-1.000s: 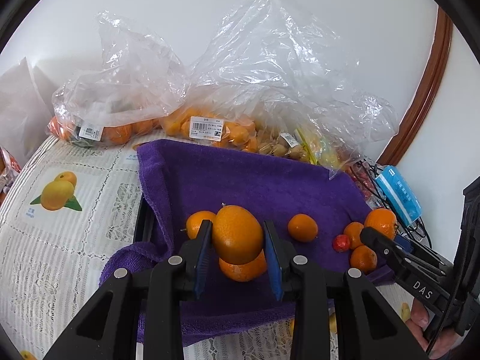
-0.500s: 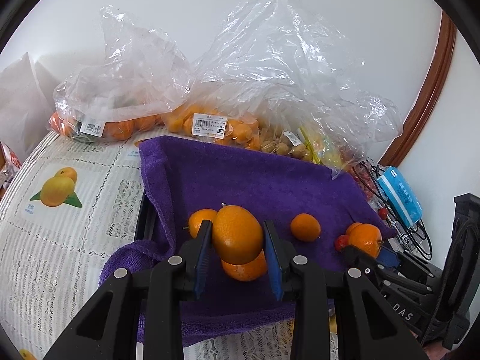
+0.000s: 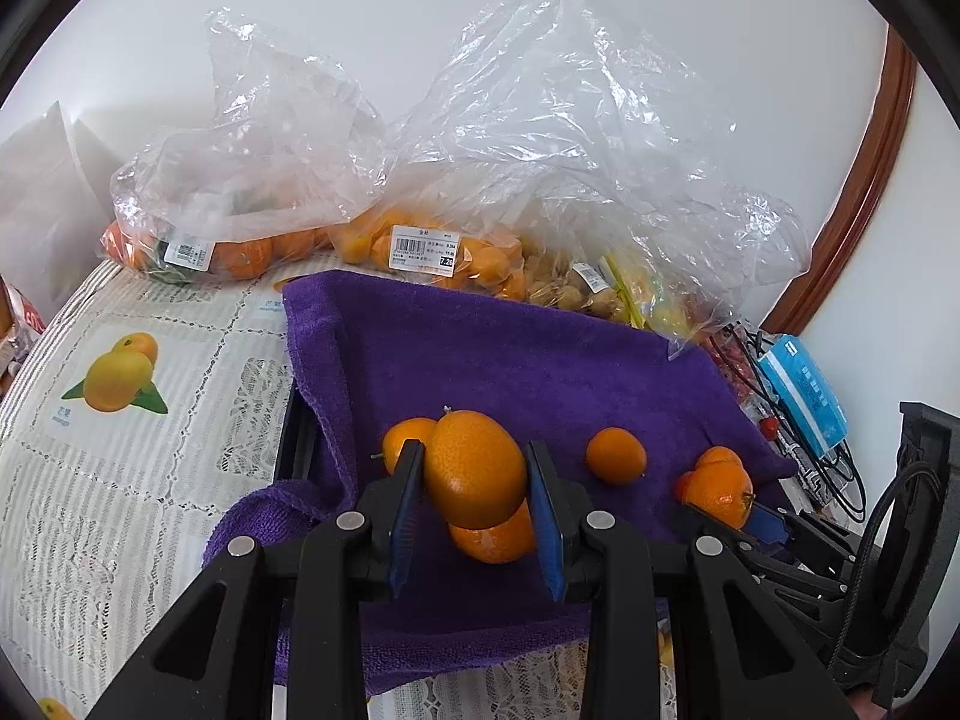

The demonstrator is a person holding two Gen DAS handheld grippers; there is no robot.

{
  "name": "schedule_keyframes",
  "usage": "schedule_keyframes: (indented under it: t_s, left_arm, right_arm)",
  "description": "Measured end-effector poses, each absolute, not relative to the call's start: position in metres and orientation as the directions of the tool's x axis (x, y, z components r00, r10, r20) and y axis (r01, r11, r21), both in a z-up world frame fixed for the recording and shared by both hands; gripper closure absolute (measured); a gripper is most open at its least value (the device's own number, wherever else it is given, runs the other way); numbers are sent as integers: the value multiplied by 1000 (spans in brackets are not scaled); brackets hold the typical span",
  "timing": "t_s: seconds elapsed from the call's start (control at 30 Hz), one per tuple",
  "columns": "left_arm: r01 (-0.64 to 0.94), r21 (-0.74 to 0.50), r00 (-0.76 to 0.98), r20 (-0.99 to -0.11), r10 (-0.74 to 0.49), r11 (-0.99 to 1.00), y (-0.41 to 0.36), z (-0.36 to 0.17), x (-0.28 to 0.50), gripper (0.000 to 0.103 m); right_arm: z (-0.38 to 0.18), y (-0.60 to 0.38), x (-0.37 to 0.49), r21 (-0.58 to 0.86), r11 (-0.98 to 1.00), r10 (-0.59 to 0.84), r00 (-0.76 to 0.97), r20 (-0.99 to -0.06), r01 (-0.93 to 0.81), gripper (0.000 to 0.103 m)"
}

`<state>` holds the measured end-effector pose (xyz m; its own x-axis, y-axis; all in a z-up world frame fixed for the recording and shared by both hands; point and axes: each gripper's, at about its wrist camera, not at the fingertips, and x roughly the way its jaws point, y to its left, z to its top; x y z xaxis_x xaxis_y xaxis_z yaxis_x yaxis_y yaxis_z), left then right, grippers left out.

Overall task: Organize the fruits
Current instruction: 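Carry both held oranges over the towel and lower them onto it, then open both tools to release the oranges onto the towel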

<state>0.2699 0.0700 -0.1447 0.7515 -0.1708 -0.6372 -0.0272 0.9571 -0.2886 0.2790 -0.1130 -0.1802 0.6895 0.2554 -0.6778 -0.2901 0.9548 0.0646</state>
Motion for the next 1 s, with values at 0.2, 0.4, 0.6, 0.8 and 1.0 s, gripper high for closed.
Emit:
schedule_keyframes:
  t_s: [0.2,0.4,0.6,0.8,1.0]
  left_arm:
    - [-36,-304,744,-644,-178,952,75,-147,272,71]
    - [-30,-372,724,-648,-236,928,81,-149,274,71]
    - [-9,-361,709,-660,-249,933,74,-151,274,71]
    - [-84,-326,689,-702,-182,942,81,-157,279,71]
    - [-63,-330,677,-708,-203,942,80,-158,279,72]
  right_arm:
    - [-180,-111,278,55,954,252,691,-678,-294,58]
    - [-172,-113,273,61,955,260,714,-650,-292,58]
    - [-162,-121,270,101,955,280,730,-624,-280,57]
    - [-162,-123,271,108,956,280,730,-624,-274,57]
    - [-164,-120,270,103,953,283,723,-631,-283,56]
